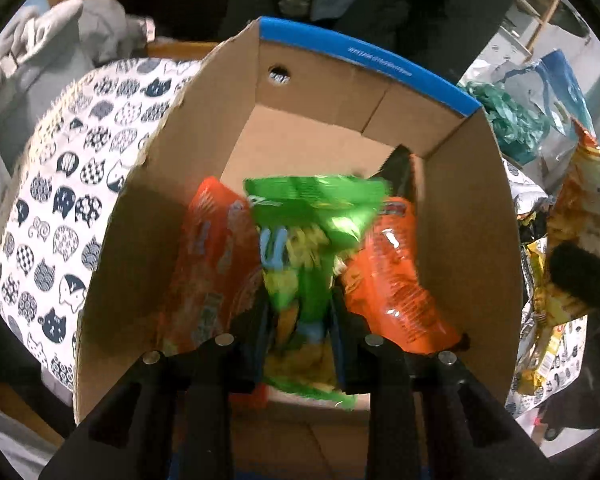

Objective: Organize snacks
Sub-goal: 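Open both grippers to drop the green bag and wafer pack into the box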

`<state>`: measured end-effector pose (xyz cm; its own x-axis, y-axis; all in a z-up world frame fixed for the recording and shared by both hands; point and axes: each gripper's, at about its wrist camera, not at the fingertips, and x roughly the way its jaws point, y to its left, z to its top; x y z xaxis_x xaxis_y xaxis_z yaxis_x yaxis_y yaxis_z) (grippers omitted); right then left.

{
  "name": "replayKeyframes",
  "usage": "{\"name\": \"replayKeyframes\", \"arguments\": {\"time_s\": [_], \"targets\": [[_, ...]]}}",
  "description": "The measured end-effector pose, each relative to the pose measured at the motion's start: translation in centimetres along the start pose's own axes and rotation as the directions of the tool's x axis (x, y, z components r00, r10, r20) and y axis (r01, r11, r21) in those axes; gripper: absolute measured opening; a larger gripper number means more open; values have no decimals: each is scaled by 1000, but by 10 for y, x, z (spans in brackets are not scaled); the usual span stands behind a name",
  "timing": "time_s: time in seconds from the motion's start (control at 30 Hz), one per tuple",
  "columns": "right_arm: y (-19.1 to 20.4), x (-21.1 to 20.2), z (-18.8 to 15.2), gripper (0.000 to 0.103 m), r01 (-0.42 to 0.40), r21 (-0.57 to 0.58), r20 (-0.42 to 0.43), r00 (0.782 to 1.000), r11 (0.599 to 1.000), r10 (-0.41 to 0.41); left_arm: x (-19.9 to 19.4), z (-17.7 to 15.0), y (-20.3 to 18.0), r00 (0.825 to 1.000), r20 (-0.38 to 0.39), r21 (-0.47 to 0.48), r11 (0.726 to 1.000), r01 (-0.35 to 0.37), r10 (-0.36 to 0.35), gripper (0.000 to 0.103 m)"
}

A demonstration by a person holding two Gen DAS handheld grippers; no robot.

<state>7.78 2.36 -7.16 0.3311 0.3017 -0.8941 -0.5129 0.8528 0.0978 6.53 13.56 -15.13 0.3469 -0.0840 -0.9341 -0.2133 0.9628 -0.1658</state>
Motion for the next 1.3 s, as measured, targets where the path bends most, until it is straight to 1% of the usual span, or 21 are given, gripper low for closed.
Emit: {"name": "replayKeyframes", "arguments": {"time_s": [0.07,0.17,0.2,0.3,0.4,0.47,0.6,0.8,0.83,0.87,0.93,1.0,1.07,1.13,1.2,1.3], "targets": [[5,8,3,43,-26,-8,-16,1000,1000,26,-5,-1,2,1000,11,-2,1000,-5,5,30],[10,20,7,43,-42,-21,-38,998,999,41,-22,-2,6,998,56,2,1000,-18,18,41],[12,25,10,43,-49,-20,-44,998,999,48,-26,-2,6,997,70,6,1000,-21,21,43],[14,36,14,43,-62,-21,-57,997,998,60,-37,-1,8,992,113,20,999,-51,48,52],[15,49,16,43,-75,-23,-73,995,997,73,-42,-1,12,988,134,27,997,-76,72,52],[15,57,17,43,-86,-26,-83,993,996,84,-42,-2,16,988,134,24,997,-77,74,52],[17,74,16,43,-86,-41,-112,990,995,81,-42,-1,25,989,131,-1,997,-75,74,52],[15,87,10,43,-84,-50,-145,986,995,76,-45,-2,26,988,137,-9,997,-72,72,52],[14,87,10,43,-82,-49,-143,987,995,74,-45,-2,25,988,138,-9,998,-69,69,52],[13,87,10,48,-82,-48,-140,987,995,74,-45,-2,24,988,140,-7,998,-64,65,52],[12,84,10,56,-62,-54,-132,990,997,55,-46,-1,20,988,146,-2,999,-53,53,52],[11,74,11,59,-60,-62,-97,994,996,53,-49,0,16,987,156,1,999,-46,45,52],[6,58,12,69,-60,-52,-54,997,997,57,-52,1,12,985,168,6,1000,-31,29,52],[0,41,14,71,-60,-36,-9,998,998,60,-56,2,7,984,179,8,1000,-20,18,53],[-3,25,14,71,-58,-38,21,998,998,59,-60,2,0,981,194,13,1000,-7,4,59],[-8,4,12,72,-43,-37,61,997,998,45,-67,1,-10,978,207,24,999,28,-32,59]]}}
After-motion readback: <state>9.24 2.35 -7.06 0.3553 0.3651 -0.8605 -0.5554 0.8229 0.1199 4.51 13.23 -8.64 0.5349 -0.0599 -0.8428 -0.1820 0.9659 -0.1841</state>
